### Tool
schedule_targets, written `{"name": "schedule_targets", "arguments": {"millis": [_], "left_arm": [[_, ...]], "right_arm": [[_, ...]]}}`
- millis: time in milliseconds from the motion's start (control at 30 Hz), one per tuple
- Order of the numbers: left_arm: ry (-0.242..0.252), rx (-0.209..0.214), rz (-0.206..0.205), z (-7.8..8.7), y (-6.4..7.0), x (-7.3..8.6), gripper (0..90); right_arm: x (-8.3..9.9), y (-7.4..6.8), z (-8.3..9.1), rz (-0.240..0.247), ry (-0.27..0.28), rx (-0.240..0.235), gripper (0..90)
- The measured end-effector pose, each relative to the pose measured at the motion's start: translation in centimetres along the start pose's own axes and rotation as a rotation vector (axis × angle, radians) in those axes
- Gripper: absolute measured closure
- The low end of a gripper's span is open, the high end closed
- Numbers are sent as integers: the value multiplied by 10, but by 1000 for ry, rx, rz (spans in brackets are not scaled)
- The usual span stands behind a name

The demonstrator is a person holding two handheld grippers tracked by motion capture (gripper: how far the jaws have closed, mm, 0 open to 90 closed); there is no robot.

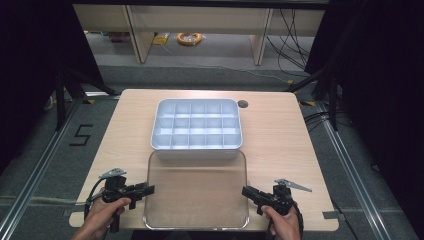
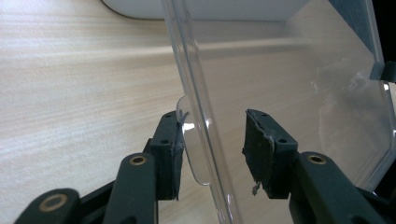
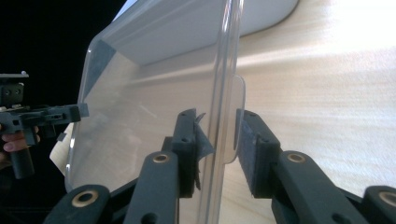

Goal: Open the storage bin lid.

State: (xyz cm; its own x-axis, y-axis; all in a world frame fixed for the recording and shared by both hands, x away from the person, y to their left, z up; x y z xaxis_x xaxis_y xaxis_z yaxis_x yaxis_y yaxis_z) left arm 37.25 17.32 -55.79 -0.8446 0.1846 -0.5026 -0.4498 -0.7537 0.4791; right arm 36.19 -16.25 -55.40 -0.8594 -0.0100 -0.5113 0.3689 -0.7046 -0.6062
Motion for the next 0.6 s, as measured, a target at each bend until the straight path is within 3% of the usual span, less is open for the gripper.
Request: {"name": "schedule_targets", "arguments": {"millis": [300, 367, 400, 467, 500, 533, 567, 600], "left_arm": [[-26, -5, -4, -5, -2, 4, 569], [-39, -12, -8, -6, -3, 5, 561], [-42, -14, -6, -7, -3, 5, 556], [-49, -21, -10, -8, -5, 5, 549], [-53, -25, -11, -9, -5, 6, 547], [-56, -32, -11, -9, -6, 6, 545], [-59, -33, -13, -10, -6, 6, 544], [-57, -37, -10, -10, -6, 6, 542]], "right_arm": [[6, 6, -4, 2, -29, 19, 683], [5, 6, -5, -4, -32, 19, 681], [6, 4, -5, -33, -40, 7, 679], [5, 7, -6, 2, -39, 22, 672], [6, 4, -7, -36, -46, 8, 671], [7, 5, -7, -36, -56, 11, 667], [6, 9, -8, 2, -51, 24, 665], [7, 9, -9, -3, -58, 25, 661]]}}
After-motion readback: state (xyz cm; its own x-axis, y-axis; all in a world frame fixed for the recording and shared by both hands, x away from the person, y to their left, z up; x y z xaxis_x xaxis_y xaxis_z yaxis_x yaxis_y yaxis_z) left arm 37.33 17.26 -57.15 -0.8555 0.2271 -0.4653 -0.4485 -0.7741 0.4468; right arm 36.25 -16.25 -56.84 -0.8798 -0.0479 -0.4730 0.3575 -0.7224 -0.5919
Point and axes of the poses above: each handheld gripper's, and its own axes: z roughly backward along the jaws, x roughly out of its underside, y roughly to its right, the point moved 10 cm from there along -z, roughly forward along the jaws, and after that the axes turned 15 degrees about -y, right-handed, at the moved point
